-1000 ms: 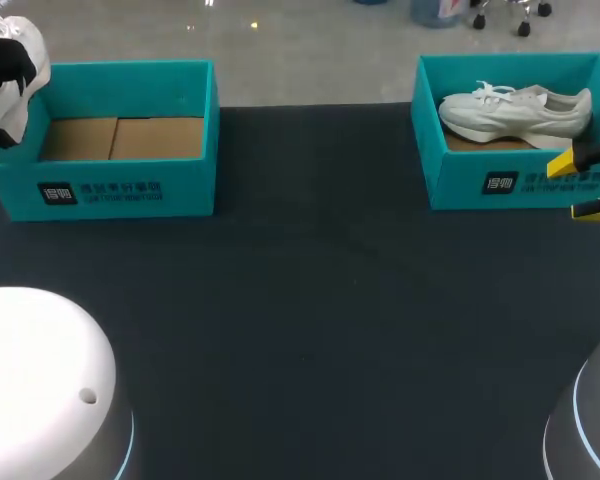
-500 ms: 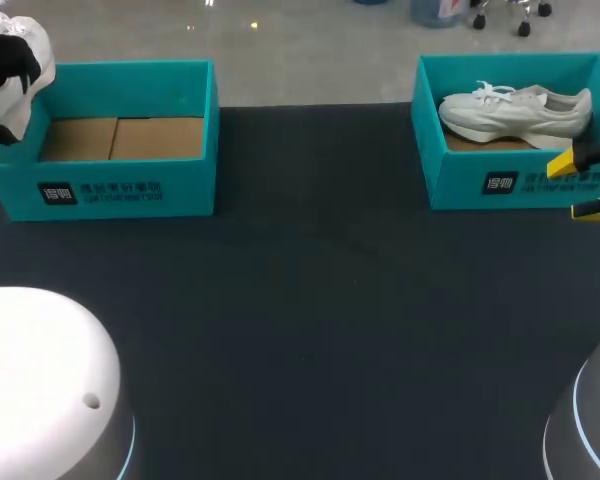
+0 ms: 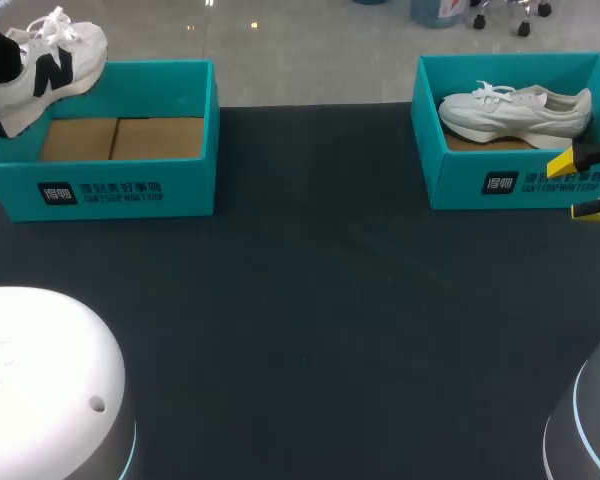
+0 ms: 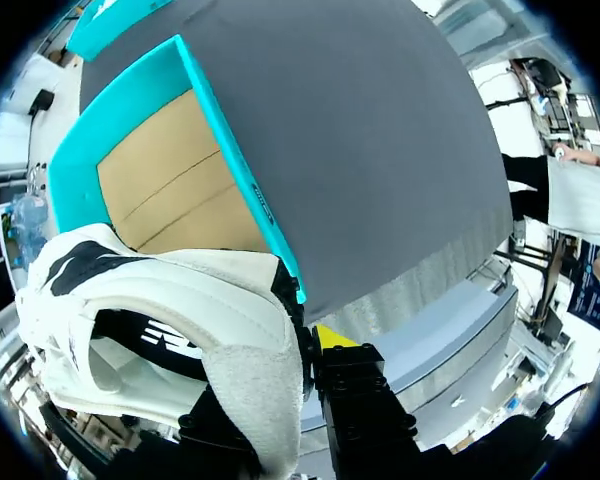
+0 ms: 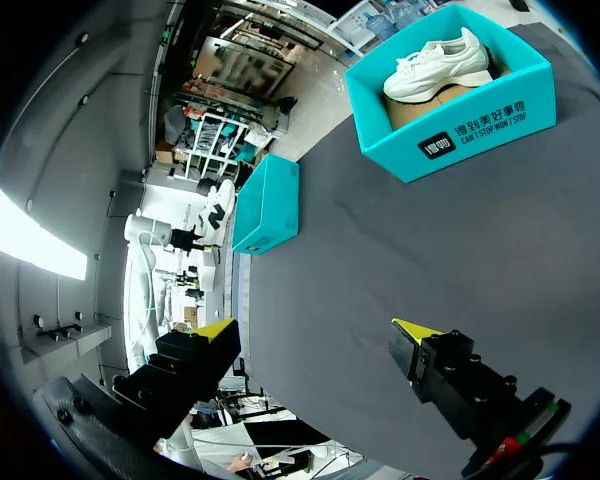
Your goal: Take the shoe out of the shoebox, open the shoe tongue, remove and reinsert the insole, then place the shoe into the shoebox
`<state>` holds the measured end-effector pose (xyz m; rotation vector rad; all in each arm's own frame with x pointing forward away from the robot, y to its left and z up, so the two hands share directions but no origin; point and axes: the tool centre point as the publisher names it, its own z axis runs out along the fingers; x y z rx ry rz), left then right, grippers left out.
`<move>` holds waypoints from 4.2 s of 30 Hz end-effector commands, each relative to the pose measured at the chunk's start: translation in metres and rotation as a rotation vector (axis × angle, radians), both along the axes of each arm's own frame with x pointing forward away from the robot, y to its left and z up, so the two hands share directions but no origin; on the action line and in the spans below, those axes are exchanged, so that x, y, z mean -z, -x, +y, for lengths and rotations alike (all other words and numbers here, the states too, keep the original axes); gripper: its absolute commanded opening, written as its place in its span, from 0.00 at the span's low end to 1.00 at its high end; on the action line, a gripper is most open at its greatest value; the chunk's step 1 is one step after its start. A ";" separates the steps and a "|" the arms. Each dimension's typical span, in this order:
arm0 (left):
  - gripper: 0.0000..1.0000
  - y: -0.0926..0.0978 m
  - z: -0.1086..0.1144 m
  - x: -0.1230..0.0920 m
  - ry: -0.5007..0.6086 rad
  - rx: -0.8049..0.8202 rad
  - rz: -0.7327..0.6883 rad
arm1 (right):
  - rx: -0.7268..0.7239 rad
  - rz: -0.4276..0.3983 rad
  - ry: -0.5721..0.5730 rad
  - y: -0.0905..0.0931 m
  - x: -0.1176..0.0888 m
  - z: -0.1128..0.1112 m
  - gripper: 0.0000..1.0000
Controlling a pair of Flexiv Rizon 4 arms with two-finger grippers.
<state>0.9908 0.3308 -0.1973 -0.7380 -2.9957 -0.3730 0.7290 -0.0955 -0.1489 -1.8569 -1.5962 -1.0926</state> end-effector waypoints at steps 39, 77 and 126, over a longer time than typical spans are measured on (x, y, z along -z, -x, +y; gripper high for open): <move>0.00 -0.029 0.012 -0.008 0.006 0.840 0.163 | 0.001 0.002 0.002 0.000 0.000 0.000 1.00; 0.00 -0.078 -0.001 0.025 0.060 1.026 0.121 | 0.001 0.002 0.002 0.000 0.000 0.000 1.00; 0.00 -0.096 -0.027 0.142 0.121 1.079 0.142 | 0.001 0.002 0.002 0.000 0.000 0.000 1.00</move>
